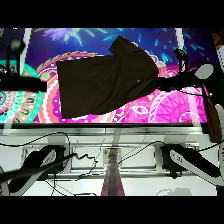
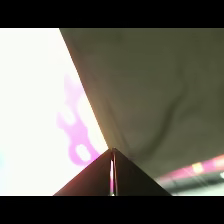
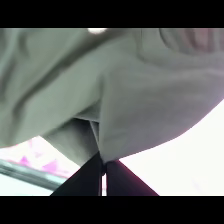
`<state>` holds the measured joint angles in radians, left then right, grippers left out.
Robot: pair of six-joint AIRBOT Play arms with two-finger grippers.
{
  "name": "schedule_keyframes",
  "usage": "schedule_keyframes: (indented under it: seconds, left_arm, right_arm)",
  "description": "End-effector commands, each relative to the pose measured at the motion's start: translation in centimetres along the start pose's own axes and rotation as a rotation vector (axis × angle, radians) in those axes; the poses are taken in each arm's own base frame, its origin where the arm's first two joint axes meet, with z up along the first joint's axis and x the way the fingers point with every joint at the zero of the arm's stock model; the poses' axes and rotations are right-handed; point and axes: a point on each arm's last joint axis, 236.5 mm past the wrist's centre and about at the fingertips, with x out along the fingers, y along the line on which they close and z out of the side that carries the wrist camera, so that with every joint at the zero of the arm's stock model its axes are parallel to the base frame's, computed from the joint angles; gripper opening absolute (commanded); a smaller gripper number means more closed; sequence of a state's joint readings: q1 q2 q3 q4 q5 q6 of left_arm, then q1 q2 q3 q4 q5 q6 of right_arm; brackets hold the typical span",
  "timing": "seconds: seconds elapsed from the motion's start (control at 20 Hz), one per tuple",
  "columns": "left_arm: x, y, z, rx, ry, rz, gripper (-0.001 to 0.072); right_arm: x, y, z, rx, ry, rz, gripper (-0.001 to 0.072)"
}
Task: Fold the clothes and pants, and hang the long-sleeved shirts on hangers.
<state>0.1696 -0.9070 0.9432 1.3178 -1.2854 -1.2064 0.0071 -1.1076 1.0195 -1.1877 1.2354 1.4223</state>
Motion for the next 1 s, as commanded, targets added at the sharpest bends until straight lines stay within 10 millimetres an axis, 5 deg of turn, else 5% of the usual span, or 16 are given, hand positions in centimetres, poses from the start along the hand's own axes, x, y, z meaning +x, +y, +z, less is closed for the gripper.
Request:
schedule_keyframes:
  seconds: [0.0, 0.05, 0.1, 0.2, 0.5, 0.6, 0.75, 0.9, 0.95]
  left_arm:
    - [4.7, -1.6, -6.3, -0.245, 0.119, -0.238, 0.0364]
    - [5.8, -2.1, -7.8, -0.289, 0.160, -0.269, 0.0558]
    - [6.9, -2.3, -9.3, -0.312, 0.201, -0.281, 0.0582]
    - [8.6, -2.7, -11.0, -0.327, 0.244, -0.305, 0.0581]
    - [12.9, -1.6, -8.9, -0.455, 0.167, -0.318, 0.0577]
    - [13.7, -2.9, -8.3, -0.464, 0.159, -0.400, 0.0474]
    - [15.2, -3.8, -7.9, -0.484, 0.162, -0.450, 0.0459]
    - [16.4, -3.6, -8.4, -0.493, 0.187, -0.441, 0.0013]
    - [16.4, -3.4, -8.0, -0.489, 0.178, -0.438, 0.0012]
  right_arm:
    - [-1.2, -1.0, -1.0, -0.067, 0.056, -0.060, 0.0011]
    - [-1.2, -1.1, -0.7, -0.067, 0.042, -0.063, 0.0011]
    - [-1.2, -1.1, -0.3, -0.067, 0.027, -0.064, 0.0011]
    - [-1.2, -1.1, 0.2, -0.067, 0.005, -0.064, 0.0011]
    - [-1.2, -1.1, 0.4, -0.066, -0.003, -0.065, 0.0011]
    - [-1.2, -1.1, 0.4, -0.066, -0.003, -0.065, 0.0011]
    - [-1.2, -1.1, 0.4, -0.066, -0.003, -0.064, 0.0011]
    - [-1.2, -0.9, 0.4, -0.064, -0.004, -0.059, 0.0011]
    - [-1.2, -1.0, 0.4, -0.065, -0.004, -0.060, 0.0011]
